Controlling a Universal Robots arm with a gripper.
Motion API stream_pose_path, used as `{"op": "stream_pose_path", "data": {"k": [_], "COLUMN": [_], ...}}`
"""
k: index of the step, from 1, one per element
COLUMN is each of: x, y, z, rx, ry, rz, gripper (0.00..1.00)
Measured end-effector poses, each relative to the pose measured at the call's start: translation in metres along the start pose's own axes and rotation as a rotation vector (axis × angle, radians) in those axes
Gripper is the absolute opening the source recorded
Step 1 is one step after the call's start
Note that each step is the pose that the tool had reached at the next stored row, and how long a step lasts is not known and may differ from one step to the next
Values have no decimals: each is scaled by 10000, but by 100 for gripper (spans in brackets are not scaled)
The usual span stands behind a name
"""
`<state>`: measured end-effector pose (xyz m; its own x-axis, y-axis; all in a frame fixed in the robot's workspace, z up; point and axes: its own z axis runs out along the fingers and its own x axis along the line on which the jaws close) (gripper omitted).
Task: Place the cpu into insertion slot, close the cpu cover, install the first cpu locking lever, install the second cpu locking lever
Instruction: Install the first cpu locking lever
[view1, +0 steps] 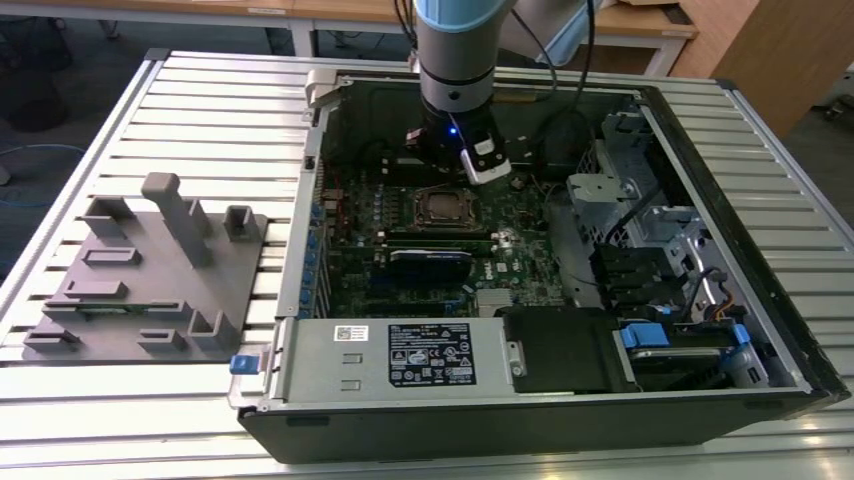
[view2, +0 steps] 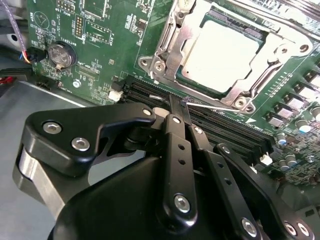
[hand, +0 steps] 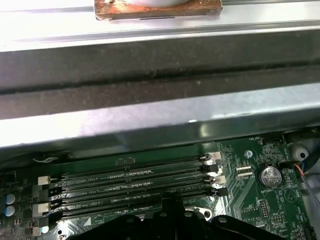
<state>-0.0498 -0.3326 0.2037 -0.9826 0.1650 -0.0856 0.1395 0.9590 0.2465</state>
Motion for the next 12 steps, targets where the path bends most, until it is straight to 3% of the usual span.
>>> {"op": "stream_pose_path", "data": {"k": [6, 9, 12], "x": [29, 41, 45], "y": [-3, -5, -7], "z": [-3, -1, 3], "rx": [1, -8, -22], "ry": [-35, -146, -314], "rz": [56, 125, 199], "gripper": [10, 10, 10]}}
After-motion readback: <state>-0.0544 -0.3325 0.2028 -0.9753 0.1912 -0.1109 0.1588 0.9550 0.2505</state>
